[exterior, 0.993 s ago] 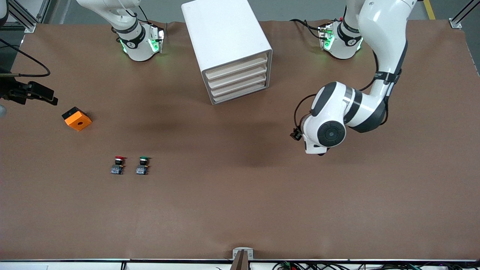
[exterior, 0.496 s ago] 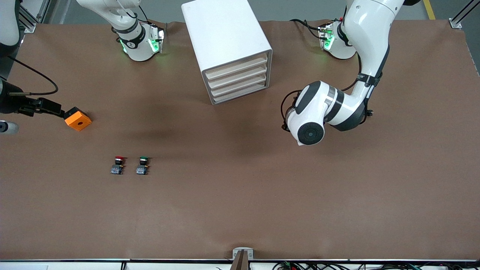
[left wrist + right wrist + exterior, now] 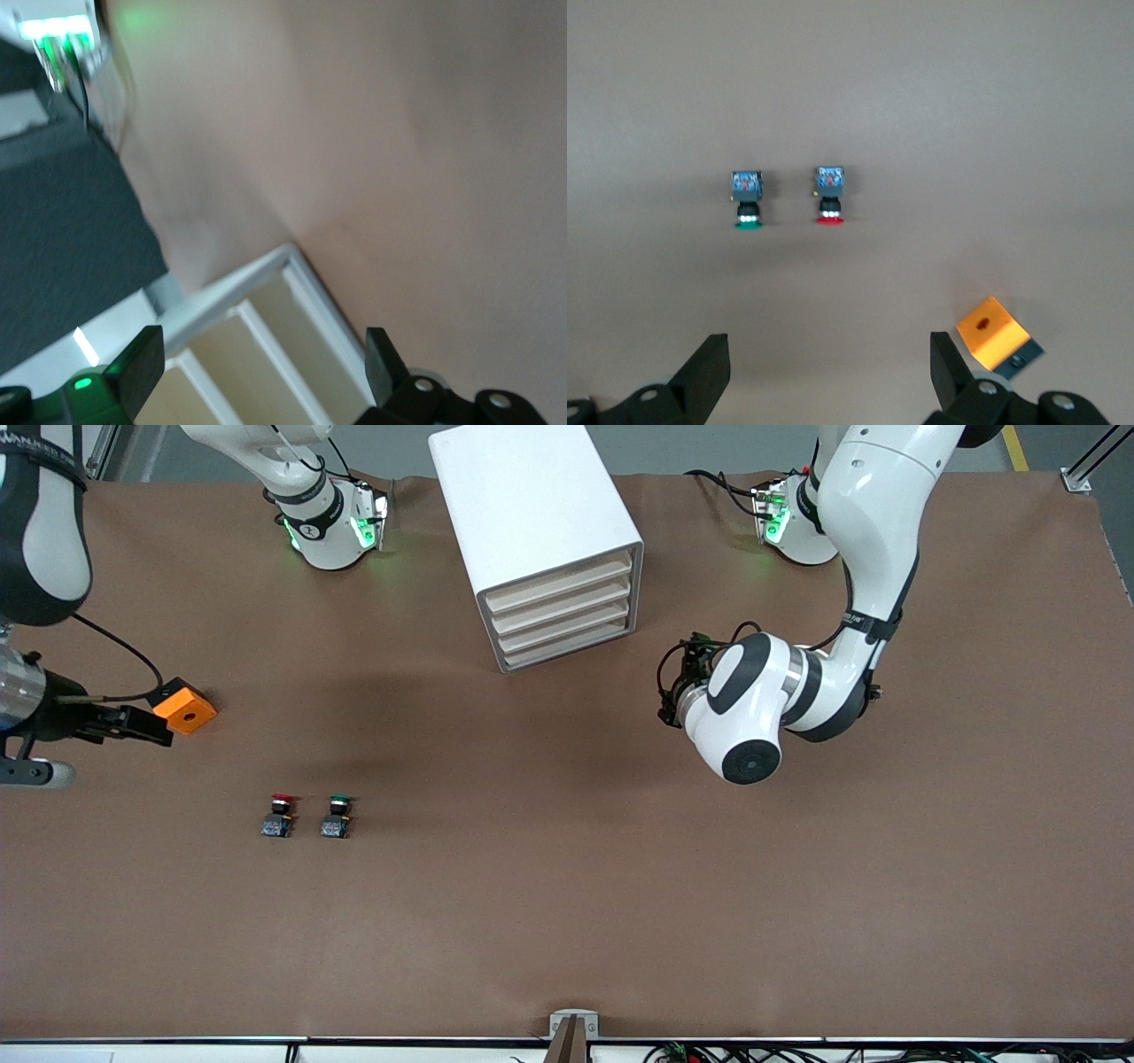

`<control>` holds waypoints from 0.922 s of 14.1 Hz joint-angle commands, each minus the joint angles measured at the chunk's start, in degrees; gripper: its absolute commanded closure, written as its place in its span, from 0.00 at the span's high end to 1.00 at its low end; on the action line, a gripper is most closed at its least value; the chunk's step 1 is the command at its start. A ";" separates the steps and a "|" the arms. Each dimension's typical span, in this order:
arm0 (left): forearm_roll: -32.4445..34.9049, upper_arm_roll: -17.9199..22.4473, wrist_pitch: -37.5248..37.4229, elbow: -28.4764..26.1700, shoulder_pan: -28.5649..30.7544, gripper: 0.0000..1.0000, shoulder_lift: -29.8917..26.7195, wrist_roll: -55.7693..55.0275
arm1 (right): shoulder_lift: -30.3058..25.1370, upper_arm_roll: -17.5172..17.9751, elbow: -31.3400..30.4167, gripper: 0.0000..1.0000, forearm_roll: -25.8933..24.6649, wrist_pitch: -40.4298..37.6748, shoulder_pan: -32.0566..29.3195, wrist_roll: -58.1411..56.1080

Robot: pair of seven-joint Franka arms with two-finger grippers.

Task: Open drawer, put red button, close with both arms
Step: 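Grasp the drawer handle with the left gripper while the right grasps red button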

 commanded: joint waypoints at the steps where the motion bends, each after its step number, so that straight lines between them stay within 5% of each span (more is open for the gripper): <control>1: -8.11 0.00 -1.01 1.30 -0.01 1.00 2.76 -1.24 | 0.16 -0.03 -3.97 1.00 3.03 3.82 -0.39 4.17; 5: -17.53 0.09 -1.01 1.39 -0.19 0.90 6.54 -6.49 | 2.09 -0.03 -10.56 1.00 3.03 13.57 -0.83 4.09; 13: -27.90 -0.35 -1.01 5.87 -2.56 0.79 12.00 -25.31 | 14.83 -0.03 -11.01 1.00 2.42 29.48 1.10 4.09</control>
